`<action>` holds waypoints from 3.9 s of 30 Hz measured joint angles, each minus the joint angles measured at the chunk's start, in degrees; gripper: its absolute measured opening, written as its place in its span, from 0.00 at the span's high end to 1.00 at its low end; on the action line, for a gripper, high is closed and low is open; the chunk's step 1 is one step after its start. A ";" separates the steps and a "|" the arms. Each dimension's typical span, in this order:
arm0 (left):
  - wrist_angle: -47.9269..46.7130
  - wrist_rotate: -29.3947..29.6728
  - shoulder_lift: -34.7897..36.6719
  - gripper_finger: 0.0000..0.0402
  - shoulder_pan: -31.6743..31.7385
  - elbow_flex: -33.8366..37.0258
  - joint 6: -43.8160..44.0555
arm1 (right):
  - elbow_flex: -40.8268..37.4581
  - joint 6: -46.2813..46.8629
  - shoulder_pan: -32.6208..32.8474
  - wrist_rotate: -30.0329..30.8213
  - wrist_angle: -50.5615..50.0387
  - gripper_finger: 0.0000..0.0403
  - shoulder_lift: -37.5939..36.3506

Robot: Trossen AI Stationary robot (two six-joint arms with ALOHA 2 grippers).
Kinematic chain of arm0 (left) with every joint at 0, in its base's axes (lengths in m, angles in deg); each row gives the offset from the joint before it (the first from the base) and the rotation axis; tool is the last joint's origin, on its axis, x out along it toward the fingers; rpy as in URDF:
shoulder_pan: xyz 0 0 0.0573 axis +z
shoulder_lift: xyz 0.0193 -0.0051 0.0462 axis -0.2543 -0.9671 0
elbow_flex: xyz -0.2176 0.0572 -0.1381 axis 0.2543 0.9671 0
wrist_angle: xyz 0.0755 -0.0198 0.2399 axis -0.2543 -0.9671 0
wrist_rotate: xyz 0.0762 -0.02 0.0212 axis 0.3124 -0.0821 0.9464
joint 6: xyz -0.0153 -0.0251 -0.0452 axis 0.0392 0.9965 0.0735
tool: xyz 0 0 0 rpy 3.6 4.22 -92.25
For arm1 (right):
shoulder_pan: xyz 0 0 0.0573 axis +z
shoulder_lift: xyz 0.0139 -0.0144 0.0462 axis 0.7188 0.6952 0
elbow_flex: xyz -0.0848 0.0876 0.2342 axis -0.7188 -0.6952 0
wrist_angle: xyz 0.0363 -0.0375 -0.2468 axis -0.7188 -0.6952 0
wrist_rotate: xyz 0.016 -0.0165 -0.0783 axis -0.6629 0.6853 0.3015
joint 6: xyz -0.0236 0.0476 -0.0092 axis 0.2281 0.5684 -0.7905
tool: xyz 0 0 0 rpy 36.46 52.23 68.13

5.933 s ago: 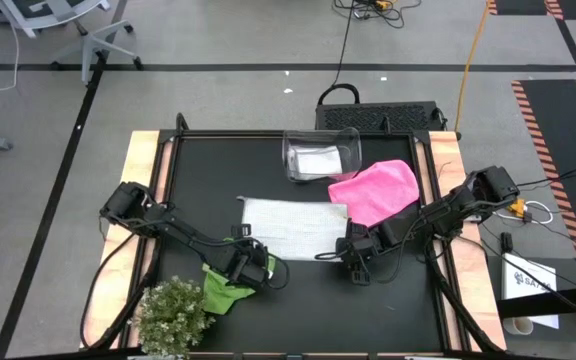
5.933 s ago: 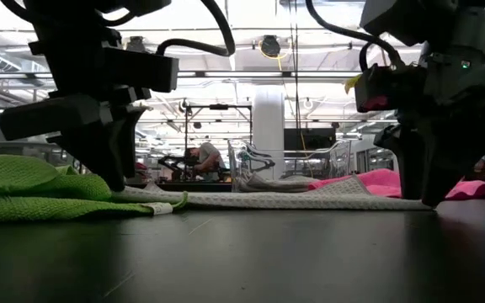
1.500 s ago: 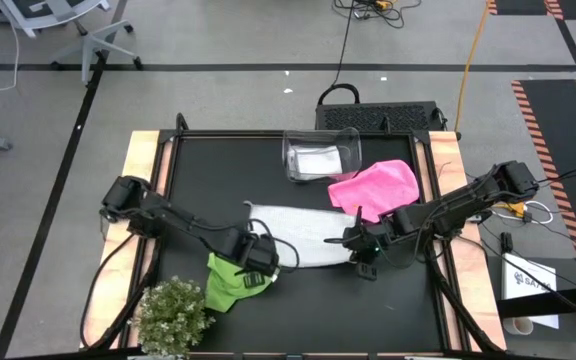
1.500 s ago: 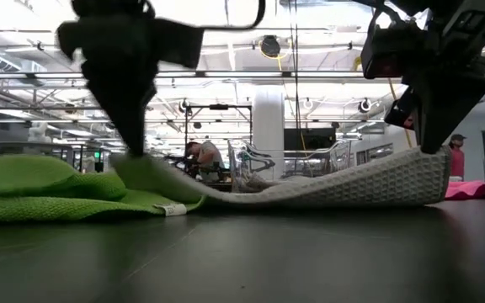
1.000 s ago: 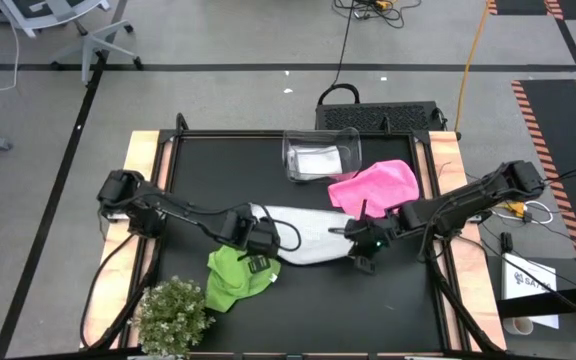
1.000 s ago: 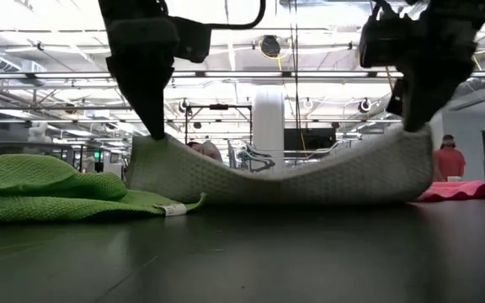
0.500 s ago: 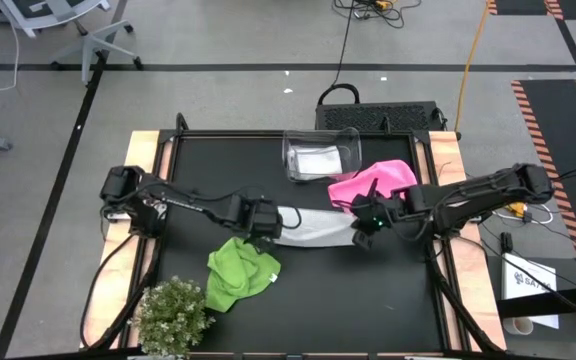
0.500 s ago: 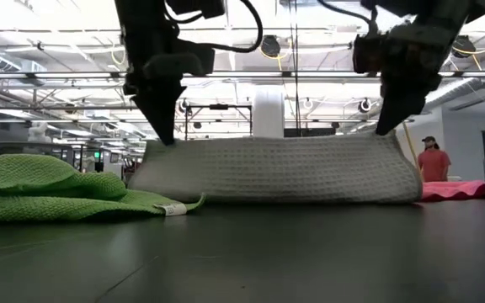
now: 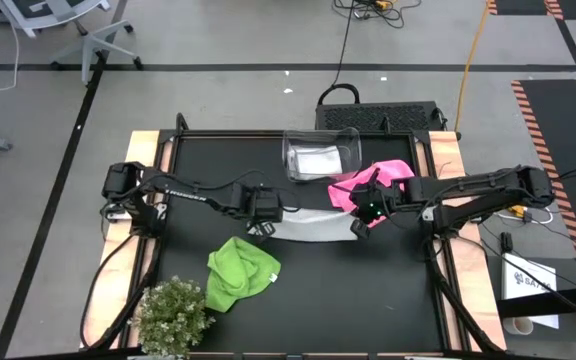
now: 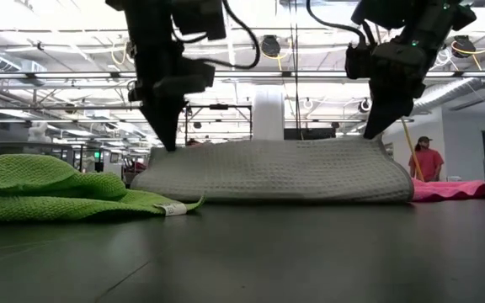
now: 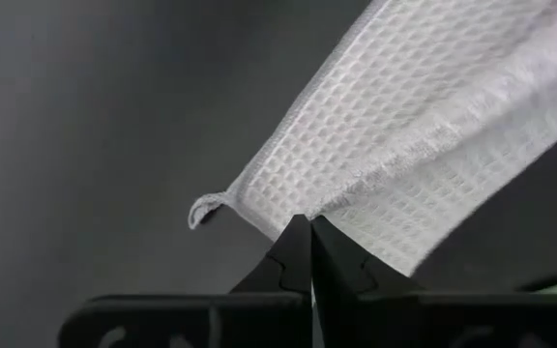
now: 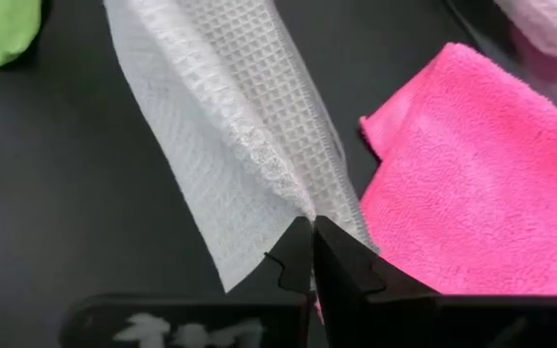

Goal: Fold microfiber towels
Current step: Fold the gray microfiber cloth

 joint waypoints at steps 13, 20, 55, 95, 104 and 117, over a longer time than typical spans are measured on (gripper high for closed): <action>3.13 -0.46 -0.02 1.00 1.89 5.33 0.01 | -5.58 -0.95 -2.25 -0.17 3.42 1.00 -0.02; 7.47 -0.52 -0.02 0.99 2.31 5.43 -2.46 | -9.87 0.02 -2.25 -0.15 8.74 1.00 -0.02; 13.60 6.16 -0.02 0.70 1.87 5.47 -4.41 | -3.02 -3.07 -2.61 5.40 17.49 0.82 -0.02; 104.57 -18.88 7.17 0.99 6.60 47.74 -13.76 | -9.95 -0.27 2.56 5.65 77.96 1.00 29.91; 104.79 -22.69 5.16 1.00 6.48 47.68 -18.50 | -9.15 0.86 2.51 5.77 82.98 1.00 35.77; 103.90 -21.57 2.58 1.00 6.18 47.57 -25.18 | -8.63 1.46 2.38 5.79 84.77 1.00 40.29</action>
